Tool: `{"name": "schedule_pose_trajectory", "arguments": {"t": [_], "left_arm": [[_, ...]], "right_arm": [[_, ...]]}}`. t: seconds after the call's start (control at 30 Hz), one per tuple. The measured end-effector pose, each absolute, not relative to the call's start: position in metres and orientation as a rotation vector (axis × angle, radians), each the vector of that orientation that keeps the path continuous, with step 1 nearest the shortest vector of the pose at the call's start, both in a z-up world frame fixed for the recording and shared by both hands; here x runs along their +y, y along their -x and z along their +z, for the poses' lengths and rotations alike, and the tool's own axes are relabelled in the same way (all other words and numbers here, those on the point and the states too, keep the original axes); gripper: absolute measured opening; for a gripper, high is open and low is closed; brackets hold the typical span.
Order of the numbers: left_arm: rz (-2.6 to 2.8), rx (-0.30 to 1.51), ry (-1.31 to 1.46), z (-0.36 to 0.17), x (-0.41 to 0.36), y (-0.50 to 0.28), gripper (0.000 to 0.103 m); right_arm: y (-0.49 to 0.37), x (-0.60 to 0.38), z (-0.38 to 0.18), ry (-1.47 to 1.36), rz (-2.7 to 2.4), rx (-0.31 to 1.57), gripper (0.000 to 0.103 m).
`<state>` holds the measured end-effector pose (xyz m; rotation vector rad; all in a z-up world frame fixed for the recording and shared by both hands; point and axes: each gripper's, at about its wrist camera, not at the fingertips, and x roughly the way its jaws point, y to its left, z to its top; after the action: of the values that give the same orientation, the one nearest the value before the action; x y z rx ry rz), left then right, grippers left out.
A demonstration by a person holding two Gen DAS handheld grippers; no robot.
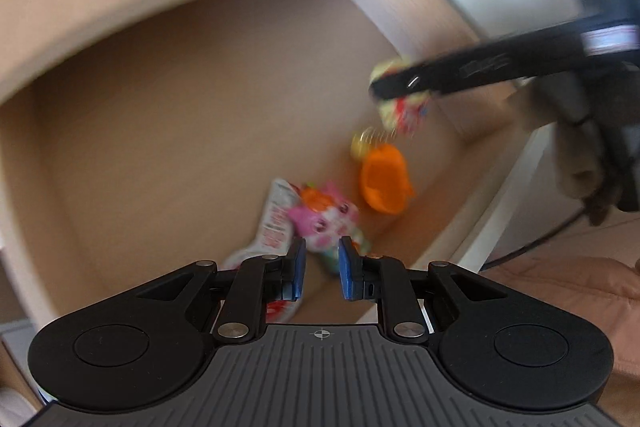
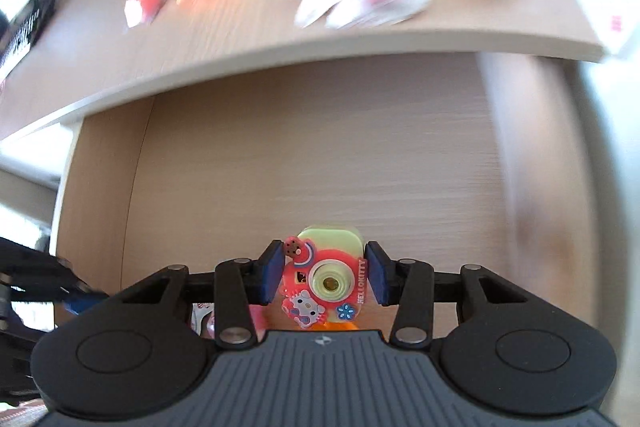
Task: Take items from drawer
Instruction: 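Grasp the pink yellow-lens toy with the right gripper while the left grasps the red-lidded cup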
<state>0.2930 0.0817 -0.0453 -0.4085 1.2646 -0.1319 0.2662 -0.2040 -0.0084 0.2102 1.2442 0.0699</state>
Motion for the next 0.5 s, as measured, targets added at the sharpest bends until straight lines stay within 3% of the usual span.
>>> {"name": "schedule_pose_trajectory", "arguments": {"t": [0.23,0.5], "left_arm": [[-0.123,1.405,0.45,-0.077,0.065,-0.335,0.019],[-0.023,1.243,0.387,-0.062,0.068,-0.368,0.027]], "right_arm": [[-0.217,-0.21,0.018,-0.2,0.008,1.157,0.043],[-0.203,-0.231,0.038,-0.178,-0.022,1.1,0.043]]}}
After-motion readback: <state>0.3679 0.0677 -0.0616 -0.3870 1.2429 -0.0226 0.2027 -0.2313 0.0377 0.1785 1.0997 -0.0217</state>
